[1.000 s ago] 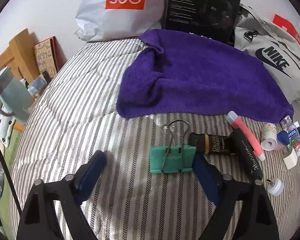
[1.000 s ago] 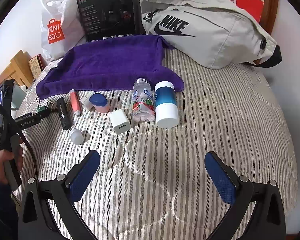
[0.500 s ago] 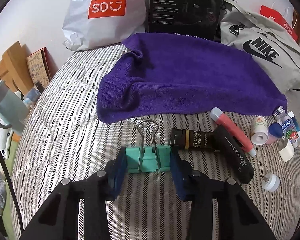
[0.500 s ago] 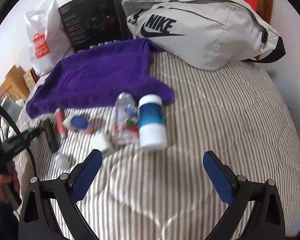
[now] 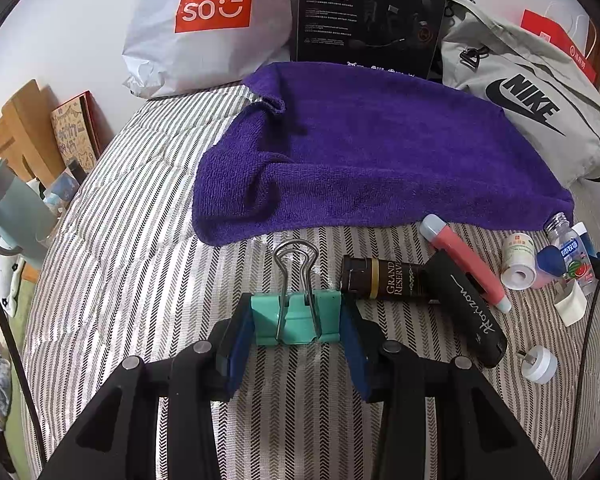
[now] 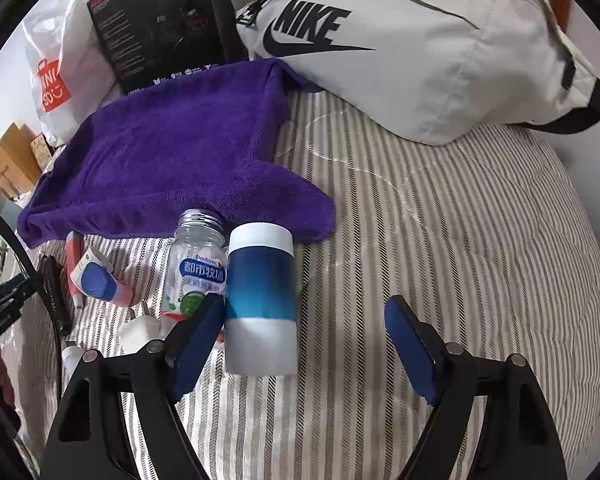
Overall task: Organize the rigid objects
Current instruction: 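Grasp the teal binder clip with the left gripper while the right gripper grasps the blue-and-white cylinder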
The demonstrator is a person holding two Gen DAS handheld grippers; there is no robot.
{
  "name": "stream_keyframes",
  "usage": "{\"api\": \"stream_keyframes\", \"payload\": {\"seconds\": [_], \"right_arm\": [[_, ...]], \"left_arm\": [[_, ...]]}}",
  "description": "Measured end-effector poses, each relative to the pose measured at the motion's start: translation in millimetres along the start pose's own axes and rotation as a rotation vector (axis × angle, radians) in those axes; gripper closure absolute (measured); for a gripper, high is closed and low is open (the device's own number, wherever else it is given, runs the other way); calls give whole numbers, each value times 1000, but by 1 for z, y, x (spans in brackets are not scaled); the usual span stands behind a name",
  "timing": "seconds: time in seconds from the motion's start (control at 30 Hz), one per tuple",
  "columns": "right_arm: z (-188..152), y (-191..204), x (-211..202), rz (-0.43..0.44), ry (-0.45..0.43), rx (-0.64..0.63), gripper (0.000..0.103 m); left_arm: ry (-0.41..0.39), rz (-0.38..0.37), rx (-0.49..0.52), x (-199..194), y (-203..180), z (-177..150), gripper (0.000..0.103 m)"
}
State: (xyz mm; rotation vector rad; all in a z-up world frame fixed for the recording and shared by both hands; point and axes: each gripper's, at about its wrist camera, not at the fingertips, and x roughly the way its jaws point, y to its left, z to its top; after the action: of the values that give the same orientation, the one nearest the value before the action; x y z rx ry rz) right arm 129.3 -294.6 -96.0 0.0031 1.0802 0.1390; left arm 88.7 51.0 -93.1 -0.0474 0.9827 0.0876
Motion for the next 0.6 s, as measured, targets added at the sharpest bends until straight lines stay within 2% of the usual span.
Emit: {"api": "stream_keyframes", "payload": {"seconds": [0.1,0.23,0.37,0.6], "right_arm": [[1,0,8,2,2,-3,22],[1,2,15,2,-15,-21,30],[-1,3,14,0,-26,-46,44],[5,6,17,-2,-35,-57,51]], "left_arm": [[-1,-1,-2,1,0,0,63],[-6,0,2,1,0,0,63],[-9,2,0,1,0,-1,63],[-15,0,-1,1,-1,-1,63]]}}
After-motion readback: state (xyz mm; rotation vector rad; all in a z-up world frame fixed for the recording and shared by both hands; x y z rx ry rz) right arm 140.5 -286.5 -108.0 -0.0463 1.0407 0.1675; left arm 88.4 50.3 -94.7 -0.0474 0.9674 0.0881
